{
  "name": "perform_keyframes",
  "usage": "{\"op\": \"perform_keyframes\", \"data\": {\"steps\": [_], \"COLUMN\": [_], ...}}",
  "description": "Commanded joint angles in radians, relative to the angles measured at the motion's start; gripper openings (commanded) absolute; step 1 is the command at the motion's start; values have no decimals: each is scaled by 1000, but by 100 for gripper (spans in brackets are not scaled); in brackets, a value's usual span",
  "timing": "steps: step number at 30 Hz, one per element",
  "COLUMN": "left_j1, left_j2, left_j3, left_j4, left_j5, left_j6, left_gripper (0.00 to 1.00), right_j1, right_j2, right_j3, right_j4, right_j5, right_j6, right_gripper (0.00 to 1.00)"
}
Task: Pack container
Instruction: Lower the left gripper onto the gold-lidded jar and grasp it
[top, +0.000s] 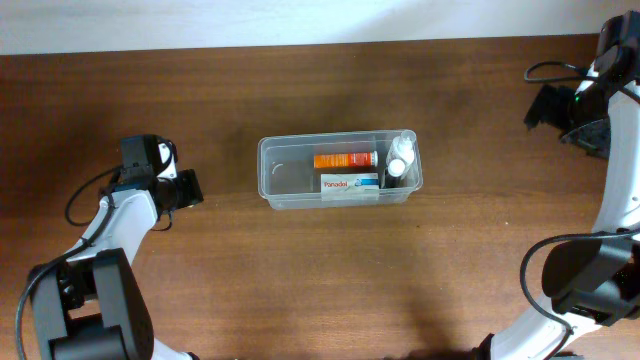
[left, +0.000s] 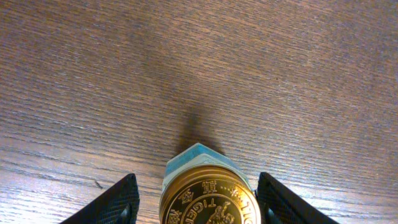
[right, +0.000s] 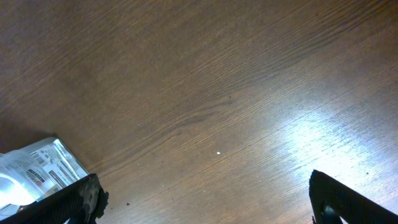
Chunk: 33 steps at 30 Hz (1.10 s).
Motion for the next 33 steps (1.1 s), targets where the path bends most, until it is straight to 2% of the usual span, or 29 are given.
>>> {"op": "perform_keyframes", "data": {"steps": [1, 4, 7, 9, 17, 19, 22, 29, 33], "left_j1": [3, 3, 3, 3, 3, 3, 3, 3, -4], "left_j2": [11, 15, 37, 56, 95, 95, 95, 95, 94], "left_j3": [17, 17, 17, 17, 17, 17, 18, 60, 150], "left_j4": [-1, -1, 0, 2, 10, 16, 26, 6, -72], "left_j5": [-8, -8, -8, -8, -8, -8, -8, -3, 35], "left_j6": [38, 40, 41, 41, 41, 40, 40, 40, 40], "left_gripper": [61, 61, 68, 69, 67, 61, 45, 42, 42], "right_j1": [2, 2, 2, 2, 2, 2, 2, 2, 2], "right_j2": [2, 2, 2, 2, 2, 2, 2, 2, 2], "right_j3": [1, 1, 1, 1, 1, 1, 1, 1, 1], "right_j4": [0, 0, 0, 0, 0, 0, 0, 0, 0], "right_j5": [-2, -2, -2, -2, -2, -2, -2, -2, -2], "right_j6": [12, 12, 12, 12, 12, 12, 12, 12, 12], "right_gripper": [98, 98, 98, 98, 98, 99, 98, 98, 98]}}
